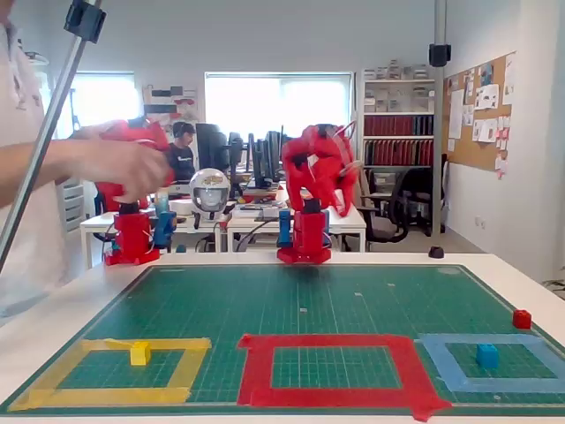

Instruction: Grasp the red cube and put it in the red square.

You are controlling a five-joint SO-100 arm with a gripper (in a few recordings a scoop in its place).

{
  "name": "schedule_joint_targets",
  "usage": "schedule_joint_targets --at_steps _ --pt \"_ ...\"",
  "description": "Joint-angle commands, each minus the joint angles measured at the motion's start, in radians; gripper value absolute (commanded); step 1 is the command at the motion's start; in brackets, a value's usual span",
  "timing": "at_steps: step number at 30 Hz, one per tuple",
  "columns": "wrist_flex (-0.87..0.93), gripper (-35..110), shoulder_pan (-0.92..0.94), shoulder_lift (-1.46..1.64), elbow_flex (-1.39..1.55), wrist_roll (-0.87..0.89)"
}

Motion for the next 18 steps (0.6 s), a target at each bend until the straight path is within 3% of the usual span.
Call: schedule_joint_targets --at_steps 1,5,8,12,18 --pt "-0.445 1 -0.206 -0.224 -0.109 -0.021" --pt "-1.134 1 -0.322 -0.342 0.172 -0.018" --pt "-1.232 2 -0.374 -0.413 0.213 0.014" --pt "-1.563 2 -0.400 -0.594 0.256 0.049" --pt "-1.646 6 -0.387 -0.859 0.130 0.064"
